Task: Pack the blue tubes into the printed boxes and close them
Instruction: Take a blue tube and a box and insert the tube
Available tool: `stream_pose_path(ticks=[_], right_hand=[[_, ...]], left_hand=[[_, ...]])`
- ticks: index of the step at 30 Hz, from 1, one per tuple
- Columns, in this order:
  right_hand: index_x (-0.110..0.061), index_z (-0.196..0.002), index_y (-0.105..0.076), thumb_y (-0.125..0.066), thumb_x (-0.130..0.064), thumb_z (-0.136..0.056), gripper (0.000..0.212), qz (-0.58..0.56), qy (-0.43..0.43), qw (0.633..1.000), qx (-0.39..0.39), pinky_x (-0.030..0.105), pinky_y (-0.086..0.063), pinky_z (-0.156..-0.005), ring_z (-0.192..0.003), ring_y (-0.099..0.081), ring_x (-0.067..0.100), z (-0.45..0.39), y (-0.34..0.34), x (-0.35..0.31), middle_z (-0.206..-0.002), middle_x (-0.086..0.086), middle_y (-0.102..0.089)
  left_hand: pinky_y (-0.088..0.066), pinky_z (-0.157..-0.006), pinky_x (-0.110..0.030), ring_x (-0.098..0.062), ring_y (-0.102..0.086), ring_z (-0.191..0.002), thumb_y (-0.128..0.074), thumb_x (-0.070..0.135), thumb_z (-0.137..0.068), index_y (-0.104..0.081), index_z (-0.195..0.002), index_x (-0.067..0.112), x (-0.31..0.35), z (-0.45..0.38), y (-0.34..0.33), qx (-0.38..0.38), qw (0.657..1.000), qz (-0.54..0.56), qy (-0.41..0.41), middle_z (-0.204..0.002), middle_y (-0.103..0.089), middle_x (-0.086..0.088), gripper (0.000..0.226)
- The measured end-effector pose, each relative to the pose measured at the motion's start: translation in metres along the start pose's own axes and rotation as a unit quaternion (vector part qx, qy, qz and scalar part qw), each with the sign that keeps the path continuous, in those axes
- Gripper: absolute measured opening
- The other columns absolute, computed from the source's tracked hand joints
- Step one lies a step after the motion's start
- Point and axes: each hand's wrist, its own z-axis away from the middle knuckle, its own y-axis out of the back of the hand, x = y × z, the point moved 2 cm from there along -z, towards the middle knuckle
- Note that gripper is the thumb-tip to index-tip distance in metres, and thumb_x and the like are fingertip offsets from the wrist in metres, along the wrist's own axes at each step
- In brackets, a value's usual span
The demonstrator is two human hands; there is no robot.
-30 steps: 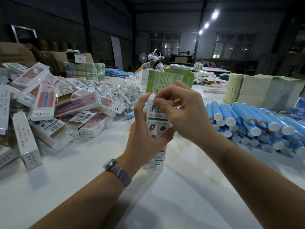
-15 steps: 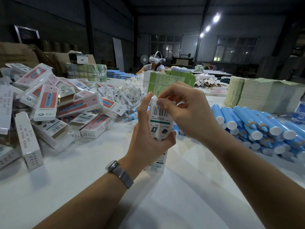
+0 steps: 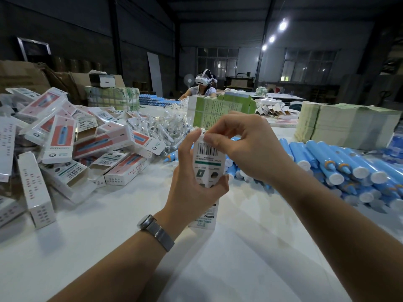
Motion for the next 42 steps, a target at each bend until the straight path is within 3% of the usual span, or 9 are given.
stream_pose_path(ticks=[6, 10, 17, 25, 30, 33, 36, 39, 42], right_hand=[[-0.031, -0.08, -0.071, -0.075, -0.029, -0.084, 0.006, -0.007, 0.003, 1.0, 0.022, 0.02, -0.053, -0.069, -0.078, -0.065, 0.006, 0.004, -0.001, 0.004, -0.08, -0.012, -0.068], [-0.027, -0.08, -0.068, -0.081, -0.031, -0.079, 0.014, -0.032, -0.008, 0.998, 0.044, 0.016, -0.052, -0.067, -0.076, -0.067, 0.002, 0.006, 0.0, 0.009, -0.077, -0.012, -0.071], [-0.021, -0.071, -0.068, -0.082, -0.026, -0.077, 0.016, -0.087, -0.019, 0.995, 0.049, 0.04, -0.06, -0.068, -0.077, -0.07, 0.014, 0.008, 0.0, 0.015, -0.079, -0.003, -0.074], [-0.017, -0.076, -0.073, -0.08, -0.025, -0.08, 0.011, -0.069, -0.015, 0.997, 0.03, 0.033, -0.059, -0.07, -0.085, -0.064, 0.013, 0.01, -0.002, 0.02, -0.086, -0.007, -0.067], [-0.019, -0.089, -0.074, -0.076, -0.032, -0.084, 0.014, -0.008, -0.023, 0.997, 0.068, 0.046, -0.056, -0.074, -0.088, -0.064, 0.012, 0.011, -0.008, 0.029, -0.092, -0.012, -0.066], [-0.025, -0.112, -0.072, -0.071, -0.038, -0.088, 0.028, 0.048, -0.036, 0.996, 0.063, 0.042, -0.056, -0.078, -0.091, -0.06, 0.007, 0.012, -0.012, 0.039, -0.101, -0.015, -0.058], [-0.027, -0.136, -0.056, -0.075, -0.046, -0.082, 0.06, 0.027, -0.043, 0.999, 0.0, 0.042, -0.056, -0.079, -0.092, -0.059, 0.006, 0.018, -0.02, 0.045, -0.108, -0.018, -0.054], [-0.03, -0.152, -0.032, -0.072, -0.056, -0.078, 0.088, 0.037, -0.045, 0.997, -0.047, 0.04, -0.055, -0.083, -0.095, -0.057, 0.0, 0.023, -0.027, 0.048, -0.115, -0.021, -0.049], [-0.033, -0.157, -0.015, -0.076, -0.045, -0.08, 0.099, 0.031, -0.045, 0.997, -0.058, 0.04, -0.055, -0.086, -0.098, -0.054, 0.001, 0.025, -0.028, 0.05, -0.124, -0.013, -0.048]], left_hand=[[-0.057, -0.069, -0.019, -0.008, -0.07, -0.091, -0.072, 0.03, -0.07, -0.023, -0.124, 0.068, -0.002, -0.001, 0.0, 0.013, 1.0, 0.009, 0.003, -0.106, -0.06, 0.035, 0.082], [-0.057, -0.066, -0.019, -0.011, -0.071, -0.081, -0.072, 0.029, -0.069, -0.026, -0.122, 0.067, -0.004, -0.001, -0.001, 0.022, 1.0, 0.019, 0.008, -0.1, -0.064, 0.028, 0.08], [-0.055, -0.065, -0.015, -0.007, -0.07, -0.085, -0.072, 0.028, -0.069, -0.026, -0.119, 0.067, -0.003, -0.002, -0.001, 0.021, 0.999, 0.027, 0.003, -0.101, -0.061, 0.032, 0.078], [-0.057, -0.066, -0.018, -0.009, -0.071, -0.084, -0.071, 0.034, -0.072, -0.024, -0.12, 0.069, -0.003, -0.002, 0.0, 0.016, 1.0, 0.019, 0.003, -0.102, -0.062, 0.031, 0.076], [-0.058, -0.067, -0.025, -0.014, -0.071, -0.084, -0.051, 0.033, -0.09, -0.028, -0.131, 0.068, -0.011, 0.001, 0.004, 0.018, 0.999, 0.034, 0.017, -0.102, -0.07, 0.019, 0.058], [-0.059, -0.071, -0.029, -0.019, -0.072, -0.091, -0.039, 0.021, -0.098, -0.031, -0.135, 0.067, -0.016, 0.002, 0.008, 0.013, 0.999, 0.023, 0.017, -0.109, -0.072, 0.009, 0.06], [-0.059, -0.077, -0.033, -0.019, -0.071, -0.1, -0.039, 0.025, -0.097, -0.033, -0.139, 0.063, -0.018, 0.001, 0.008, 0.019, 0.999, 0.021, 0.023, -0.125, -0.069, 0.0, 0.058], [-0.056, -0.079, -0.023, -0.012, -0.069, -0.108, -0.034, 0.034, -0.093, -0.036, -0.141, 0.062, -0.023, 0.002, 0.01, 0.021, 0.999, 0.035, 0.021, -0.127, -0.068, 0.012, 0.057], [-0.057, -0.082, -0.023, -0.009, -0.068, -0.11, -0.032, 0.032, -0.096, -0.034, -0.142, 0.064, -0.023, 0.001, 0.01, 0.012, 0.999, 0.037, 0.028, -0.13, -0.065, 0.02, 0.056]])
